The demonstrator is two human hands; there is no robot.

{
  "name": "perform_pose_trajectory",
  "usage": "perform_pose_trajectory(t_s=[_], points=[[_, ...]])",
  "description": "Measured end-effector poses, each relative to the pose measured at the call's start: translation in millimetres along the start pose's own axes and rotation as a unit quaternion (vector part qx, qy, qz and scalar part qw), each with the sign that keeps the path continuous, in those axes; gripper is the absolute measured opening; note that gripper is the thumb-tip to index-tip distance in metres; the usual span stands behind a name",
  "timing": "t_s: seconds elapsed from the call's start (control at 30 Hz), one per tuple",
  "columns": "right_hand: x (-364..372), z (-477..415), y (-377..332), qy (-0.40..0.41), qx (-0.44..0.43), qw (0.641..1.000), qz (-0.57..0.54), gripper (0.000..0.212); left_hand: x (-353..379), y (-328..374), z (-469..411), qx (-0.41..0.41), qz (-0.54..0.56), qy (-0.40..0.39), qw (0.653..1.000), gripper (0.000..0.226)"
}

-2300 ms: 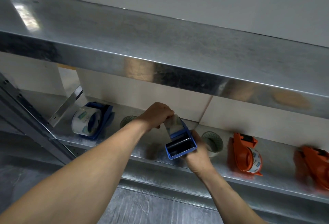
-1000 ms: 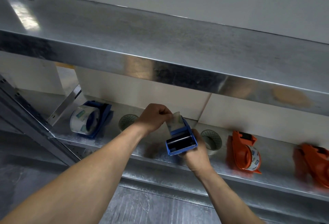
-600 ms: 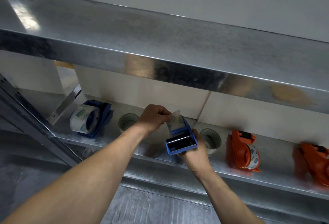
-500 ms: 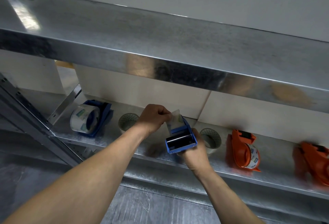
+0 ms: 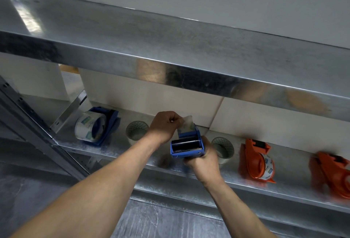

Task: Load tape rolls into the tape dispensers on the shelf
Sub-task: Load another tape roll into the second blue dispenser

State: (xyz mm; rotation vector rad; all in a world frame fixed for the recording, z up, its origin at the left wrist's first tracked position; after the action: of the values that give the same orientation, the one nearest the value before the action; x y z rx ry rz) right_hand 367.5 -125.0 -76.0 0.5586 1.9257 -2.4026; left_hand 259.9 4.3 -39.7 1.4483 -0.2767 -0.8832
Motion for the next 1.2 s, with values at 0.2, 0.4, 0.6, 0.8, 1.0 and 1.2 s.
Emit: perform_pose_trajectory(t_s=[0.2, 0.4, 0.6, 0.8, 1.0, 1.2], points=[[-6.2, 2.9, -2.3, 0.017, 0.01, 0.992, -0.123, 0.052, -10.5, 28.7, 4.2, 0.061, 0.082, 0.018, 0.995, 0.023], [-1.2, 1.0, -0.7, 0.035, -0.004, 0.968, -0.249, 0.037, -4.0, 17.9, 10.8, 0.049, 0.214, -0.001, 0.976, 0.022], [-1.8, 0.3, 11.1, 0.044, -0.003, 0.956, -0.29, 0.054, 5.0, 8.3, 16.7, 0.036, 0.329, -0.046, 0.943, 0.036], [-2.1, 2.8, 14.1, 0.047, -0.012, 0.951, -0.305, 0.048, 8.8, 8.3, 21.0, 0.046, 0.372, -0.081, 0.924, 0.031], [-7.0, 5.3, 4.9, 0.021, -0.02, 0.981, -0.192, 0.043, 3.3, 21.1, 18.7, 0.033, 0.254, -0.085, 0.963, 0.027], [-1.8, 5.5, 3.9, 0.007, -0.008, 0.99, -0.141, 0.048, -0.3, 36.2, 14.7, 0.035, 0.145, -0.096, 0.984, 0.02]])
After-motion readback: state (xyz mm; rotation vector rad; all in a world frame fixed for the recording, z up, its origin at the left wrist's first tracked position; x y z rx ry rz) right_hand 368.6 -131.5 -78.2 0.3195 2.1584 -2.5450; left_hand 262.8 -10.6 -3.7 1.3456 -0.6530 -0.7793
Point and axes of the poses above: each hand's wrist, its own z-axis away from the middle knuckle, its own x-axis out of the palm, y = z × x, the point moved 8 cm from there along -z, towards the middle knuckle, and after that the axes turned 15 degrees about -y, right-handed, at the moved point
